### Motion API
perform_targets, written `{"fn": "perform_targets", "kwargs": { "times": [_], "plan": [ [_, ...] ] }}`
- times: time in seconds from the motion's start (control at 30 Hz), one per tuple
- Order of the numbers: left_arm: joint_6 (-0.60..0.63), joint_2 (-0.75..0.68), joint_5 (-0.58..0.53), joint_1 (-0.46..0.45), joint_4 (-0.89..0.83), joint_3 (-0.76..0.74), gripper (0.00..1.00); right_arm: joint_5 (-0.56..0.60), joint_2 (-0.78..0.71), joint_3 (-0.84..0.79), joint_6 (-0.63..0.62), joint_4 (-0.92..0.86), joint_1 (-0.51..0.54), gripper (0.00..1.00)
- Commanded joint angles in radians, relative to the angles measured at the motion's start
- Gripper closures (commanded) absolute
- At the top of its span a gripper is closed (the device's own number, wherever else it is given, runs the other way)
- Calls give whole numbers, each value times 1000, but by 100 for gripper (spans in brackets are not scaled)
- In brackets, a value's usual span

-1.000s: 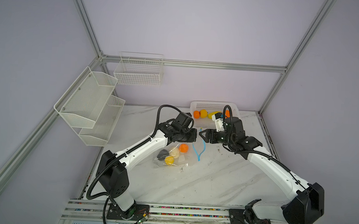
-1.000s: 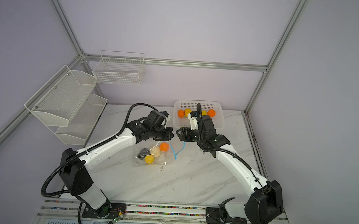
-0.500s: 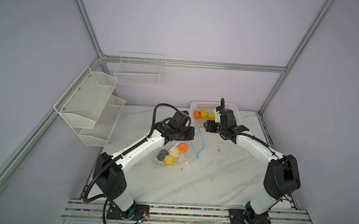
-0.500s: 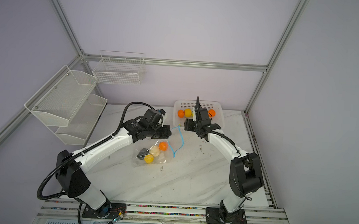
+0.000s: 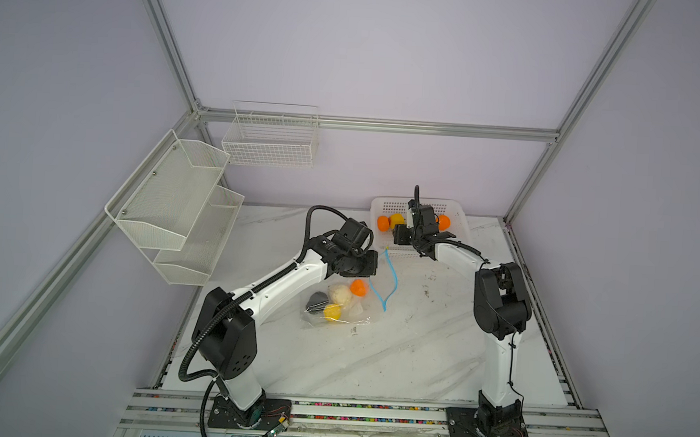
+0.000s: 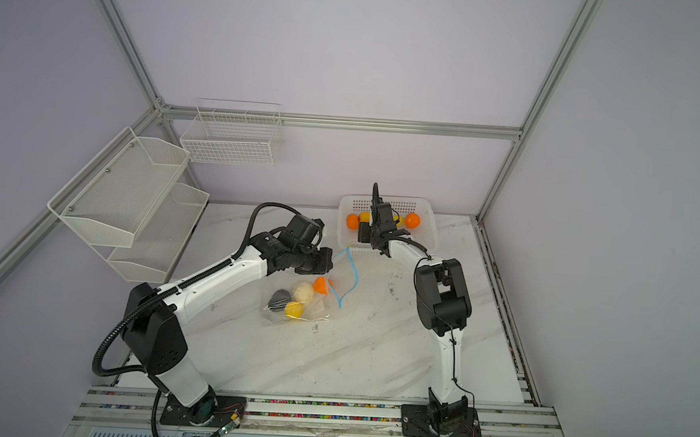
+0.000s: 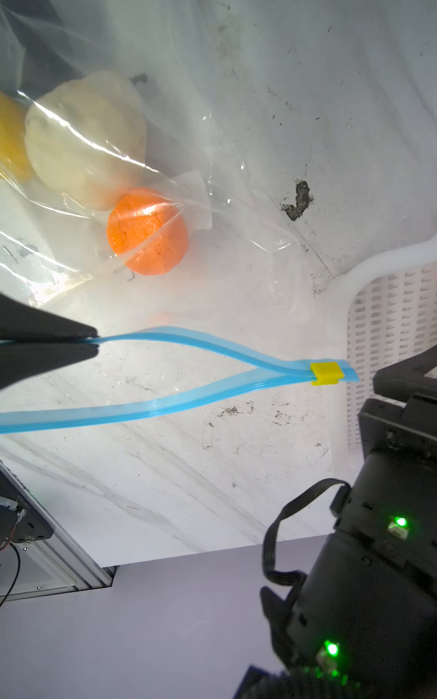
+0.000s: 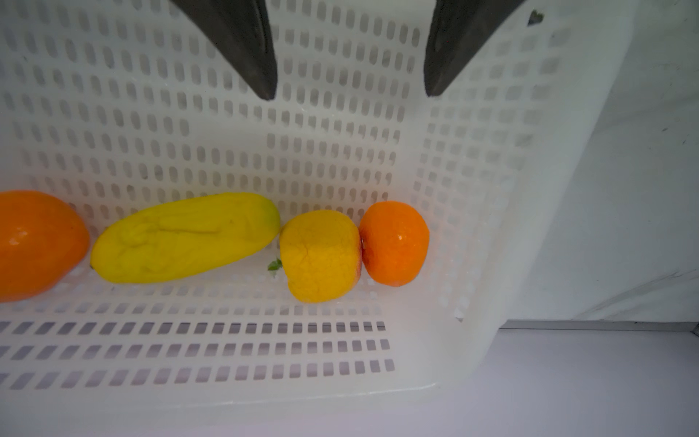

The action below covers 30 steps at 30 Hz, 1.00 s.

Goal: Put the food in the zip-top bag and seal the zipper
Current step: 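Move the right gripper back over the basket to the yellow mango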

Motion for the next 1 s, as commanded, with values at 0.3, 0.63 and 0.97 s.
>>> {"fn": "perform_targets", "kwargs": {
  "times": [0.3, 0.63, 0.97],
  "plan": [
    [19, 4, 14, 16, -10, 81, 100, 9, 176, 227, -24, 39, -45, 34],
    [12, 3, 12, 14, -21, 83, 100, -19, 337, 434, -12, 30, -54, 30],
    [10, -18, -3, 15, -21, 61, 100, -55, 410, 510, -7, 30, -64, 24]
  ]
}}
